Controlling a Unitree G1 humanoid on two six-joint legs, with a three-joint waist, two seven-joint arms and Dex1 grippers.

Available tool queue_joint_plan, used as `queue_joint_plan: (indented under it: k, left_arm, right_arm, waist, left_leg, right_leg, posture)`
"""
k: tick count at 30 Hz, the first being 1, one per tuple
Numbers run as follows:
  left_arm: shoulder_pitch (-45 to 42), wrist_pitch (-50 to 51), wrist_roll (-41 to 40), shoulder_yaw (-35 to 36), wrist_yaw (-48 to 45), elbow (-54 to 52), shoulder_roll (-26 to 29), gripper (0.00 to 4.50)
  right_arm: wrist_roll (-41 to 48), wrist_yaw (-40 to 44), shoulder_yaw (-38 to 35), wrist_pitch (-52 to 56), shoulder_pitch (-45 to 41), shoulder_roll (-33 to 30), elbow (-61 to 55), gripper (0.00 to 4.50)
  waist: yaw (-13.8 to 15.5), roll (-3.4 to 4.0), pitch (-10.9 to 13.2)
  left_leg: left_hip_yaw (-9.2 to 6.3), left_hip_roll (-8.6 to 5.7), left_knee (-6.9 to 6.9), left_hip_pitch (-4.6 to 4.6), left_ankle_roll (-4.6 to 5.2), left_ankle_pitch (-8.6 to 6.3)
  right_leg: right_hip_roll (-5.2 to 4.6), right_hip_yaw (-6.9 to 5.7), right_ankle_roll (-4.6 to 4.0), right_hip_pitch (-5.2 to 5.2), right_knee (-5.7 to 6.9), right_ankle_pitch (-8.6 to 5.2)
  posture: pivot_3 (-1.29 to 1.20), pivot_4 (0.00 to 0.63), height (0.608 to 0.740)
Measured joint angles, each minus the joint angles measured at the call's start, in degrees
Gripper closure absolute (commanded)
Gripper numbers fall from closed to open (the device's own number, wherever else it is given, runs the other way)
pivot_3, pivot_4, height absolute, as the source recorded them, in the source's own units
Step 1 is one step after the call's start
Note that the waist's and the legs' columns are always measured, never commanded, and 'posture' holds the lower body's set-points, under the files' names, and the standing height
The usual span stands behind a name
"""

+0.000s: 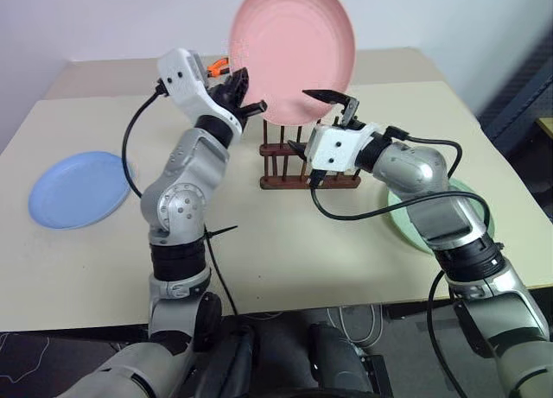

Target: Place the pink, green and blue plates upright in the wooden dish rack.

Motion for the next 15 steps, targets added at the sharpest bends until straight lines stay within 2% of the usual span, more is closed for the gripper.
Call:
queue_joint_plan:
  k: [3,4,7,8,9,12,15]
  left_arm:
    - [0.81,1.55,-0.61,-0.58,0.62,-1.07,-1.99,4.5]
    - [0.99,2.29,-0.83,-0.86,0.81,-1.1,-2.33,4.5]
    - [1.6,3.57,-1.04,-0.9,1.06,-1.09,-2.34,4.5]
    - [1.65,3.77,-1.23,-0.79,1.1,-1.1,-2.41,4.5]
    - [1.73,3.88,-1.54,-0.59,1.11,-1.1,-2.5,4.5]
    - [2.0,4.54,-3.03,0.86,1.1,-1.09,-3.3,3.45]
    - [1.93,4.53,-6.39,2.41,0.88,-1.09,-4.88,1.91]
  right_arm:
    - [-7.64,-4.46,1.65,-3.1,0.0,-0.55,2.74,1.9]
    - [-9.86,-5.73,1.92,-3.66,0.01,-0.88,3.2,2.57]
    - [-13.71,-8.04,1.97,-4.75,0.27,-1.18,3.77,4.12]
    - [-14.73,-8.46,2.01,-5.17,0.53,-1.21,3.78,4.45]
    - [-15.24,-8.82,2.02,-5.43,0.7,-1.14,3.78,4.45]
    - [-16.58,-9.2,2.02,-6.24,0.91,-1.11,3.76,4.5]
    - [-17.46,-9.76,1.91,-6.08,0.92,-1.05,3.74,4.5]
  waist:
    - [0.14,0.0,0.0]
    - [0.16,0.0,0.0]
    - [-0.03,0.0,0.01]
    - [-0.04,0.0,0.01]
    - [-0.02,0.0,0.01]
    - [0.09,-0.01,0.01]
    - [0.16,-0.02,0.01]
  left_leg:
    - [0.0,-0.01,0.0,-0.01,0.0,0.0]
    - [0.0,-0.03,0.0,-0.01,0.0,0.0]
    - [0.0,-0.05,0.0,-0.01,0.0,0.0]
    - [0.0,-0.05,0.0,0.0,-0.01,0.01]
    - [-0.01,-0.05,0.0,0.0,-0.01,0.01]
    - [0.0,-0.04,0.01,-0.01,-0.01,0.01]
    - [-0.01,-0.03,0.01,-0.01,-0.02,0.01]
  right_leg:
    - [0.0,0.0,0.0,0.0,0.0,0.0]
    - [0.0,0.0,0.0,0.01,-0.01,0.0]
    - [0.01,0.0,0.0,0.0,0.0,0.0]
    - [0.02,0.0,-0.01,0.0,0.01,0.0]
    - [0.02,0.0,-0.01,0.01,0.01,-0.01]
    - [0.02,0.01,0.0,0.02,-0.02,-0.01]
    - [0.02,0.01,0.0,0.03,-0.03,-0.01]
  posture:
    - [0.0,0.15,0.74]
    - [0.0,0.15,0.74]
    - [0.0,0.15,0.74]
    - [0.0,0.15,0.74]
    - [0.0,0.15,0.74]
    - [0.0,0.15,0.74]
    - [0.0,0.15,0.74]
